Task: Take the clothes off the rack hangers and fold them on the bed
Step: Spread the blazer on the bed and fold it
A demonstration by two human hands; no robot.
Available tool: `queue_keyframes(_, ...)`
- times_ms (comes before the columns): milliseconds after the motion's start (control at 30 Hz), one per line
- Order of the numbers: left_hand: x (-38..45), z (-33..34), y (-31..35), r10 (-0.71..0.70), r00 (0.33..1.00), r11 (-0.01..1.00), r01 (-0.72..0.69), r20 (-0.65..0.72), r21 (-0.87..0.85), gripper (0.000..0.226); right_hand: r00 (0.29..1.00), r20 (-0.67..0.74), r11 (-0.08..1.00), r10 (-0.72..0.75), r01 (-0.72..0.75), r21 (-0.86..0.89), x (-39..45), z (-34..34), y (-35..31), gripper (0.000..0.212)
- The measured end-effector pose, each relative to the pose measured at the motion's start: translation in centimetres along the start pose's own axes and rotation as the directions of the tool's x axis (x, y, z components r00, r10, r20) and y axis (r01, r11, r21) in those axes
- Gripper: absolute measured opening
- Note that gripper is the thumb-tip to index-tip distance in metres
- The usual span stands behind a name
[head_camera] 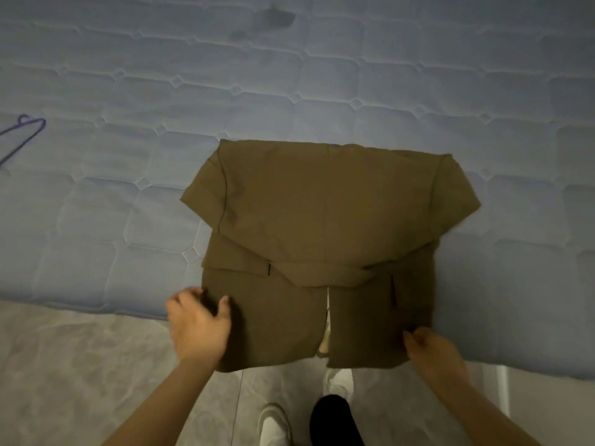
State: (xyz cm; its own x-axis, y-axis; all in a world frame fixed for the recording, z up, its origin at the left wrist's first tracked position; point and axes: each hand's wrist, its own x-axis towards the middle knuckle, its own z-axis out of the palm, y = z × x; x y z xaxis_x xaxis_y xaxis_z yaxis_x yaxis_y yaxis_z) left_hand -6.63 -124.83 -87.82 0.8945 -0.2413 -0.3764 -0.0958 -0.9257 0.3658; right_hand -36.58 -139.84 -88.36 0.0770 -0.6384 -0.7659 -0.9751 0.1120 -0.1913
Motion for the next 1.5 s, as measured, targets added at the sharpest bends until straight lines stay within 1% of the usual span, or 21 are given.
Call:
queue_keyframes(67, 0.2, 0.8, -2.2, -0.146, 0.987, 0.984, 0.152, 0.062, -0.098, 0.039, 0.990, -0.017, 0.978, 0.139, -0.134, 0.160, -1.3, 1.4, 1.7, 0.034)
queue_keyframes(100, 0.2, 1.0, -2.9, -0.179, 0.980, 0.964, 0.193, 0.089, -0.182, 0.033, 0.980, -0.007, 0.947, 0.200, -0.192, 0.257, -1.7, 2.0, 2.2, 0.034)
queue_keyframes(133, 0.0, 1.2, -3.5, -0.179, 0.976, 0.940, 0.207, 0.125, -0.273, 0.030, 0.968, 0.018, 0.901, 0.249, -0.238, 0.364, -2.2, 2.6, 2.6, 0.029)
queue_keyframes(167, -0.3, 1.2, -3.6, -0.165, 0.970, 0.910, 0.219, 0.177, -0.352, 0.033, 0.957, 0.042, 0.843, 0.287, -0.273, 0.464, -2.4, 3.2, 2.7, 0.025)
queue_keyframes(200, -0.7, 1.3, -3.9, -0.148, 0.958, 0.879, 0.241, 0.244, -0.411, 0.043, 0.950, 0.069, 0.783, 0.305, -0.291, 0.550, -2.6, 4.0, 2.9, 0.030)
queue_keyframes(233, -1.0, 1.4, -4.1, -0.145, 0.940, 0.849, 0.278, 0.309, -0.449, 0.056, 0.948, 0.079, 0.724, 0.309, -0.289, 0.627, -2.6, 4.5, 2.7, 0.037)
queue_keyframes(267, -1.2, 1.5, -4.4, -0.149, 0.924, 0.832, 0.309, 0.351, -0.461, 0.070, 0.951, 0.054, 0.679, 0.304, -0.256, 0.688, -2.7, 5.0, 2.6, 0.034)
queue_keyframes(300, -1.2, 1.5, -4.7, -0.155, 0.913, 0.827, 0.329, 0.377, -0.456, 0.080, 0.954, 0.020, 0.641, 0.301, -0.218, 0.736, -2.7, 5.0, 2.2, 0.025)
queue_keyframes(333, -1.3, 1.6, -5.2, -0.155, 0.906, 0.832, 0.334, 0.393, -0.443, 0.086, 0.952, 0.002, 0.598, 0.305, -0.193, 0.778, -2.7, 5.2, 1.8, 0.025)
queue_keyframes(400, -1.3, 1.5, -6.1, -0.160, 0.904, 0.848, 0.332, 0.397, -0.414, 0.081, 0.947, 0.007, 0.504, 0.320, -0.176, 0.846, -2.5, 5.3, 1.2, 0.044)
queue_keyframes(433, -1.3, 1.4, -6.5, -0.167, 0.899, 0.863, 0.332, 0.404, -0.382, 0.071, 0.947, 0.024, 0.479, 0.320, -0.184, 0.858, -2.4, 5.3, 1.2, 0.052)
queue_keyframes(467, -1.5, 1.1, -6.8, -0.168, 0.894, 0.882, 0.324, 0.416, -0.341, 0.059, 0.952, 0.045, 0.481, 0.302, -0.193, 0.855, -2.4, 5.5, 1.3, 0.055)
queue_keyframes(533, -1.6, 0.8, -7.6, -0.160, 0.877, 0.895, 0.322, 0.453, -0.307, 0.046, 0.960, 0.094, 0.544, 0.262, -0.228, 0.807, -2.7, 5.7, 1.7, 0.053)
queue_keyframes(633, -1.2, 0.2, -8.4, -0.140, 0.878, 0.880, 0.323, 0.458, -0.349, 0.043, 0.970, 0.105, 0.595, 0.220, -0.218, 0.774, -3.6, 5.5, 2.6, 0.051)
queue_keyframes(733, -1.3, -0.3, -8.4, -0.120, 0.870, 0.828, 0.354, 0.478, -0.436, 0.039, 0.981, 0.112, 0.582, 0.159, -0.185, 0.792, -4.8, 5.1, 3.6, 0.052)
queue_keyframes(900, -2.1, -0.6, -8.3, -0.121, 0.831, 0.697, 0.460, 0.542, -0.550, 0.038, 0.982, 0.097, 0.558, 0.164, -0.173, 0.812, -6.3, 4.4, 4.1, 0.072)
queue_keyframes(1000, -2.3, -1.2, -8.5, -0.156, 0.830, 0.625, 0.503, 0.535, -0.598, 0.041, 0.975, 0.075, 0.524, 0.207, -0.175, 0.834, -6.6, 4.3, 4.5, 0.065)
queue_keyframes(1100, -1.8, -2.0, -9.1, -0.195, 0.840, 0.628, 0.503, 0.506, -0.593, 0.045, 0.967, 0.059, 0.515, 0.246, -0.182, 0.837, -7.1, 4.0, 5.1, 0.064)
queue_keyframes(1200, -1.3, -2.8, -9.4, -0.191, 0.840, 0.666, 0.491, 0.507, -0.562, 0.035, 0.963, 0.062, 0.479, 0.264, -0.187, 0.858, -7.5, 3.7, 5.3, 0.058)
queue_keyframes(1367, -1.8, -3.3, -9.1, -0.194, 0.803, 0.624, 0.545, 0.564, -0.561, 0.028, 0.959, 0.124, 0.405, 0.253, -0.221, 0.887, -7.9, 3.1, 4.8, 0.048)
queue_keyframes(1500, -2.6, -4.4, -8.6, -0.167, 0.783, 0.629, 0.553, 0.599, -0.547, 0.035, 0.952, 0.177, 0.348, 0.252, -0.260, 0.901, -8.4, 2.0, 4.1, 0.042)
